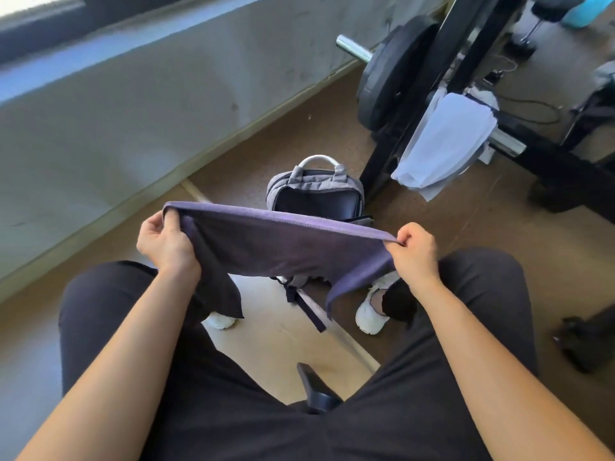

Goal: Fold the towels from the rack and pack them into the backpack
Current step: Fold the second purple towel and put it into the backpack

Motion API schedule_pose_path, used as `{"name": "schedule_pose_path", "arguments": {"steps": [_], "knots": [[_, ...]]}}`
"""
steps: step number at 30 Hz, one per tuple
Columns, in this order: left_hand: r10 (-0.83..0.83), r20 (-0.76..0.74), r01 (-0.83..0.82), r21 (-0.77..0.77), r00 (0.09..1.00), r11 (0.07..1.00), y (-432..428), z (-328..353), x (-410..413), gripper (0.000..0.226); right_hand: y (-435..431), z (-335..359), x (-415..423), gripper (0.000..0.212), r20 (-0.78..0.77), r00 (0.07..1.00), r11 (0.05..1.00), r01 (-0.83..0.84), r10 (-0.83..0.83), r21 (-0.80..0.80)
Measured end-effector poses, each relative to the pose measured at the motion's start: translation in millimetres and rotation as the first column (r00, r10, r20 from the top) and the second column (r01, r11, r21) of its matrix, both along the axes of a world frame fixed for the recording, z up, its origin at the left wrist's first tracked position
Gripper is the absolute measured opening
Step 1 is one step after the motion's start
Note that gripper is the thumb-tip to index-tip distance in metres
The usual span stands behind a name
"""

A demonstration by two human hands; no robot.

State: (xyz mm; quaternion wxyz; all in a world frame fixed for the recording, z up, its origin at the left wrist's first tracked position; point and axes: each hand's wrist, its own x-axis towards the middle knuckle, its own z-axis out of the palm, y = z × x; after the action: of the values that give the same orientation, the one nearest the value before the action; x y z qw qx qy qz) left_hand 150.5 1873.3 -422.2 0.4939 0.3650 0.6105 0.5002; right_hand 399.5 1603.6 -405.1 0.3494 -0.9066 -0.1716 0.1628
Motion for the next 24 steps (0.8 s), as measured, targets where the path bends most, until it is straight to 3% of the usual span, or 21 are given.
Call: {"name": "schedule_pose_path", "arguments": {"steps": [3, 5, 7, 8, 10, 13, 16, 18, 21, 24], "knots": [[-0.055, -0.056, 0.051, -0.062, 0.997, 0.997, 0.9, -6.5, -0.5, 0.016, -3.8, 4.0, 7.2, 0.011, -0.062, 0.986, 0.979, 0.164, -0.158, 0.119], [-0.146, -0.111, 0.127, -0.164, 0.983, 0.978, 0.6, -8.6, -0.2, 0.030, 0.7, 2.7, 4.9, 0.017, -0.216, 0.955, 0.965, 0.232, -0.203, 0.119], [-0.303, -0.127, 0.251, -0.315, 0.945, 0.915, -3.5, -7.9, 2.0, 0.037, 8.9, 3.9, 0.8, 0.034, -0.436, 0.867, 0.959, 0.282, -0.242, 0.030], [-0.385, -0.119, 0.319, -0.370, 0.915, 0.873, -7.2, -8.8, 4.3, 0.036, 12.5, 4.8, -1.2, 0.045, -0.504, 0.829, 0.963, 0.268, -0.244, -0.026], [-0.516, -0.090, 0.435, -0.428, 0.852, 0.792, -19.6, -7.5, 12.5, 0.032, 15.5, 2.0, -4.8, 0.045, -0.564, 0.797, 0.974, 0.211, -0.217, -0.076], [-0.649, 0.006, 0.577, -0.464, 0.761, 0.672, -40.8, -3.5, 24.0, 0.035, 14.6, -4.5, -14.0, 0.022, -0.520, 0.852, 0.998, 0.067, -0.060, -0.005], [-0.777, 0.100, 0.744, -0.386, 0.622, 0.546, -56.8, -0.9, 28.8, 0.033, 13.6, -6.3, -25.7, 0.033, -0.357, 0.920, 0.987, -0.151, 0.158, 0.047], [-0.835, 0.146, 0.824, -0.322, 0.530, 0.466, -68.3, -0.4, 32.0, 0.024, 16.4, -7.6, -33.3, 0.034, -0.295, 0.913, 0.959, -0.275, 0.282, 0.069], [-0.890, 0.233, 0.903, -0.281, 0.392, 0.324, -84.3, -0.1, 38.7, 0.023, 20.3, -14.5, -45.9, 0.014, -0.290, 0.879, 0.926, -0.359, 0.377, 0.116], [-0.915, 0.276, 0.935, -0.282, 0.294, 0.215, -95.1, 1.2, 42.6, 0.030, 22.9, -13.1, -59.2, 0.041, -0.299, 0.854, 0.903, -0.380, 0.426, 0.202]]}}
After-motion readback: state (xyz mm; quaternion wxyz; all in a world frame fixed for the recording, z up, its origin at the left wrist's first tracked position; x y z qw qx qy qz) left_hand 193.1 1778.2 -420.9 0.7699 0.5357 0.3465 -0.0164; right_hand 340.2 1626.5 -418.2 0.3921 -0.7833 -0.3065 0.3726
